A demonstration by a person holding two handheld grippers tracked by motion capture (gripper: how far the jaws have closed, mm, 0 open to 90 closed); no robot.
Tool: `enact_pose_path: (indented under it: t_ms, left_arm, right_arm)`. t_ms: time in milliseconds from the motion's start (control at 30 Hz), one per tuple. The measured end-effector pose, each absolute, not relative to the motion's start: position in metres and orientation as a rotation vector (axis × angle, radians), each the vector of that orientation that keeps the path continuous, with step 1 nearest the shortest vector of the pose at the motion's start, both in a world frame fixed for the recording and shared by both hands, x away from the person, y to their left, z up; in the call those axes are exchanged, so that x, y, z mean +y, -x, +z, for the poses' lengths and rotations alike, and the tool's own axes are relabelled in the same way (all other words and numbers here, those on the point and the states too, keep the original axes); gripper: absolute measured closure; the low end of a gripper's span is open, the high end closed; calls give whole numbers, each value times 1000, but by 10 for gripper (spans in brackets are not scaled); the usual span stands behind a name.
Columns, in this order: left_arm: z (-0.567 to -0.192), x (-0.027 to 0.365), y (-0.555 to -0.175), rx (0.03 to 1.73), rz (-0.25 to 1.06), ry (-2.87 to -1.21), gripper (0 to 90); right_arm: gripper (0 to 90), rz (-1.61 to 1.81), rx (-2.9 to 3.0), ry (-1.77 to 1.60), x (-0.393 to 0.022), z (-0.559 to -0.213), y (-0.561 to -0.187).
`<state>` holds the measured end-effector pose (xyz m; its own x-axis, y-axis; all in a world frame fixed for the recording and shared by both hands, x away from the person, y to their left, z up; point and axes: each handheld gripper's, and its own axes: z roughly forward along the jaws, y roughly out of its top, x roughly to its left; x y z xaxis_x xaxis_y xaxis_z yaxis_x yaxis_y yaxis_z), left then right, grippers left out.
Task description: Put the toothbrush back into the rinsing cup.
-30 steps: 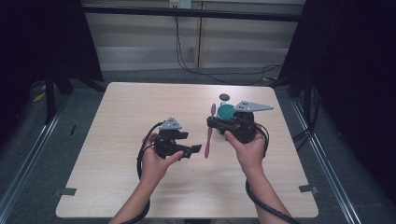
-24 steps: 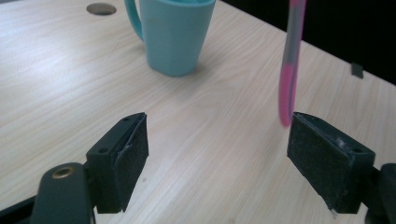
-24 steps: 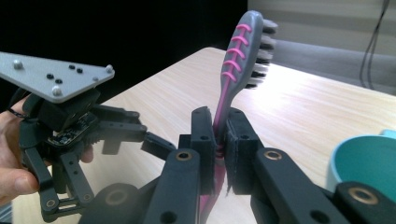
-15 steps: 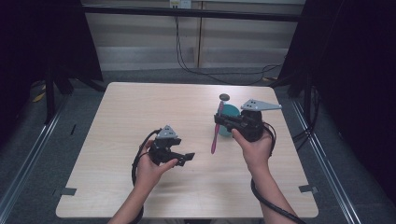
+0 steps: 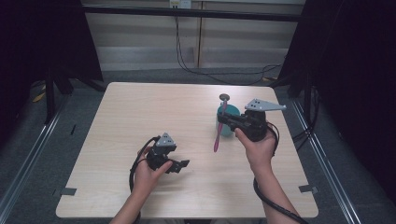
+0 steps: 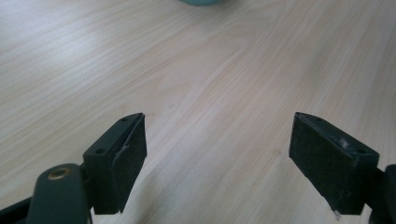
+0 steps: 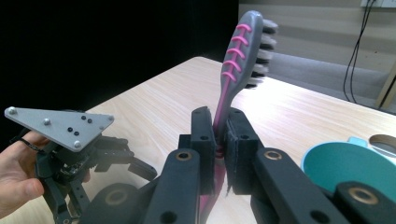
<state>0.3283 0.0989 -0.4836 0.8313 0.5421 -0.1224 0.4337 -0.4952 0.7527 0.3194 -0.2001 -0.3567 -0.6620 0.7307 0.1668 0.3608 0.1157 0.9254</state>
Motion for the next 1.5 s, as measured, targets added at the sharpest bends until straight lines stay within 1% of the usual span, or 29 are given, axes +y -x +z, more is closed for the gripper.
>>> enact_pose_path:
  t_ms: [600,933,1500]
  left_arm:
    - [-503,105,-323,656,254,-2241,199]
    - [-509,107,-321,659,265,-2241,198]
    - [-510,106,-321,645,247,-2246,154]
  right_arm:
    - [835,1545,2063,-1062,-206,-355,-318]
    - [835,1539,2067,-1054,-206,-352,-320]
    - [835,1521,2046,-1044,-208,-341,-327]
